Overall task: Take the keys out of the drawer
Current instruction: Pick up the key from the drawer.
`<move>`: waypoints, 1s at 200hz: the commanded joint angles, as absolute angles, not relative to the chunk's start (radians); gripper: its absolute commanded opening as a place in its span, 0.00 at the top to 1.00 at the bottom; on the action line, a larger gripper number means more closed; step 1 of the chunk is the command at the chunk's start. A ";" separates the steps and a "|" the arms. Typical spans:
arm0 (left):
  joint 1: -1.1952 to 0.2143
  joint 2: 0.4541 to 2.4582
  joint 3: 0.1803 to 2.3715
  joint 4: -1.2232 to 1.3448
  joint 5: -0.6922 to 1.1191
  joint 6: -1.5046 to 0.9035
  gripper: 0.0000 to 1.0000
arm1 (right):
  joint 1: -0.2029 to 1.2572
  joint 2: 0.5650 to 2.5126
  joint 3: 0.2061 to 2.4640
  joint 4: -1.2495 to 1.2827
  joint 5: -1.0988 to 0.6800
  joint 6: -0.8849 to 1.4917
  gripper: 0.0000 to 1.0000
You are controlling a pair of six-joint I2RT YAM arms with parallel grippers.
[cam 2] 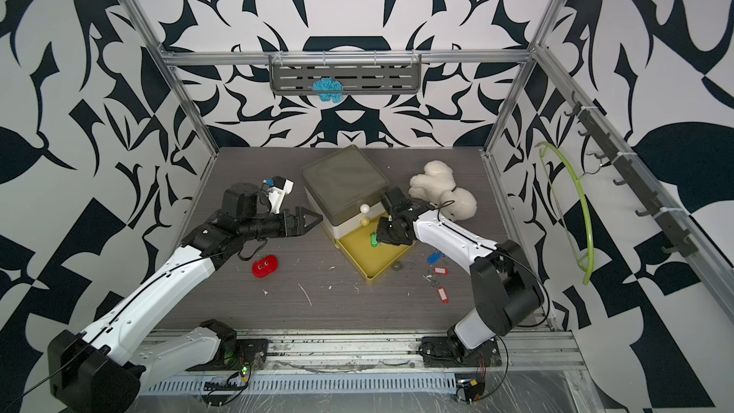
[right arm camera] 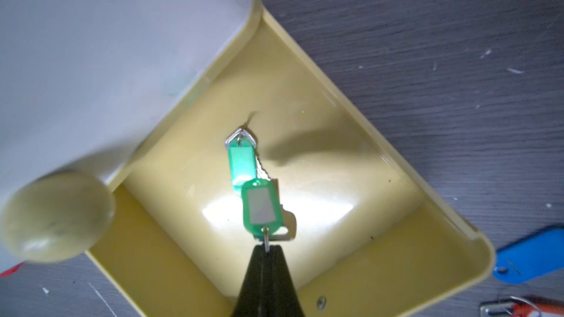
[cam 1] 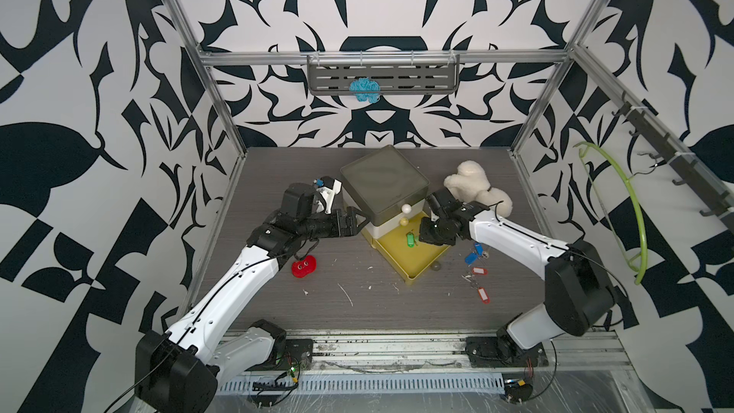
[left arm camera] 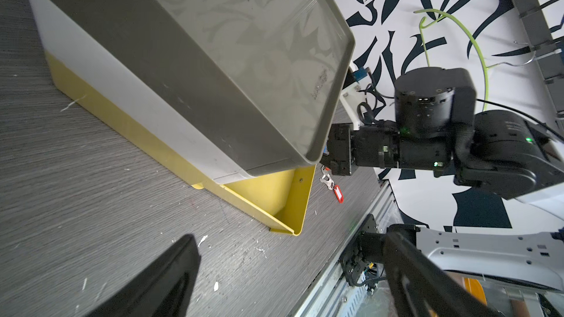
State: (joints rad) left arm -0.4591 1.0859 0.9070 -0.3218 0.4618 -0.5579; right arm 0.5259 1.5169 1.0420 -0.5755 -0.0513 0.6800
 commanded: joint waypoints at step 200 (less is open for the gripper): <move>-0.543 1.109 0.879 -0.245 0.571 -0.576 0.01 | 0.529 1.045 1.072 -1.076 0.011 0.838 1.00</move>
